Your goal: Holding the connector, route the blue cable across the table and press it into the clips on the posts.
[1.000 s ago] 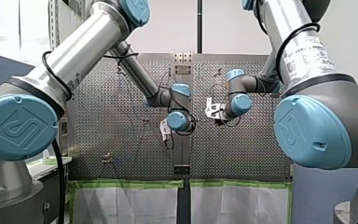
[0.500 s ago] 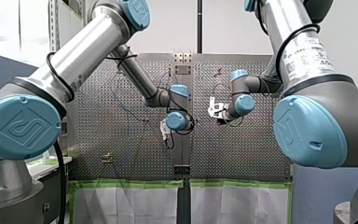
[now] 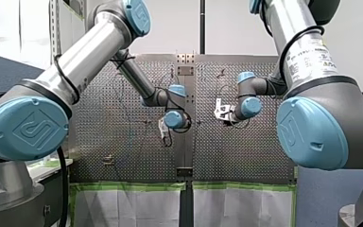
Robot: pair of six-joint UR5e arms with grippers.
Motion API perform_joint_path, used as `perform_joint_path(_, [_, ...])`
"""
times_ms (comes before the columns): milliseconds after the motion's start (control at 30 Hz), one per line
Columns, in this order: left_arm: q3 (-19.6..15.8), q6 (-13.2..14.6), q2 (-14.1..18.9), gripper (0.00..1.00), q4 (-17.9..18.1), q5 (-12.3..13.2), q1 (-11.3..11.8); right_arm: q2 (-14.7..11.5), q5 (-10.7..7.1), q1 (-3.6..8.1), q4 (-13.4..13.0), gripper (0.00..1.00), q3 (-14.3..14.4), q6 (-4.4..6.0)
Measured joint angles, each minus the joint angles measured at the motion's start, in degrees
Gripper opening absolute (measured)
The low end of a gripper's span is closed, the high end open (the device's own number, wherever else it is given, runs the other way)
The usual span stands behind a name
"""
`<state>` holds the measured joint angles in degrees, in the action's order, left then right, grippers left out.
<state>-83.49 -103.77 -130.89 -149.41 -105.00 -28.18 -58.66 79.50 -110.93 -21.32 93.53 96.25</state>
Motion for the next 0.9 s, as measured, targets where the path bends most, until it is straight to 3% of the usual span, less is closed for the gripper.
perform_joint_path(233, [0.90, 0.48, -0.03, 0.00, -0.78, 1.62, 2.37, 1.64, -0.84, 0.45, -0.21, 0.00, -1.63, 0.28])
perform_joint_path(533, [1.83, 1.79, -0.01, 0.03, -2.28, 2.58, 3.24, 1.82, -1.35, 1.26, -0.23, 0.00, -3.36, 1.29])
perform_joint_path(600, [1.84, 2.15, -0.01, 0.23, -2.75, 2.53, 3.27, 1.82, -1.37, 1.65, -0.24, 0.00, -3.55, 1.40])
perform_joint_path(633, [1.85, 2.39, -0.01, 0.23, -3.04, 2.48, 3.26, 1.82, -1.41, 1.87, -0.25, 0.00, -3.65, 1.44])
perform_joint_path(700, [1.85, 3.09, 0.00, 0.48, -3.81, 2.11, 3.15, 1.83, -1.49, 2.18, -0.25, 0.00, -3.76, 1.47])
perform_joint_path(733, [1.85, 3.43, 0.00, 0.48, -4.14, 1.82, 3.06, 1.84, -1.55, 2.33, -0.24, 0.00, -3.80, 1.48])
perform_joint_path(800, [1.86, 4.09, -0.01, 0.77, -4.99, 0.90, 2.74, 1.84, -1.64, 2.66, -0.23, 0.00, -3.84, 1.49])
perform_joint_path(833, [1.86, 4.36, -0.01, 0.77, -5.45, 0.52, 2.60, 1.84, -1.67, 2.83, -0.23, 0.00, -3.85, 1.50])
perform_joint_path(867, [1.86, 4.63, 0.00, 0.92, -5.89, 0.22, 2.44, 1.84, -1.68, 2.95, -0.23, 0.00, -3.87, 1.50])
perform_joint_path(900, [1.87, 5.03, 0.00, 1.00, -6.49, -0.10, 2.25, 1.84, -1.69, 3.08, -0.22, 0.00, -3.88, 1.50])
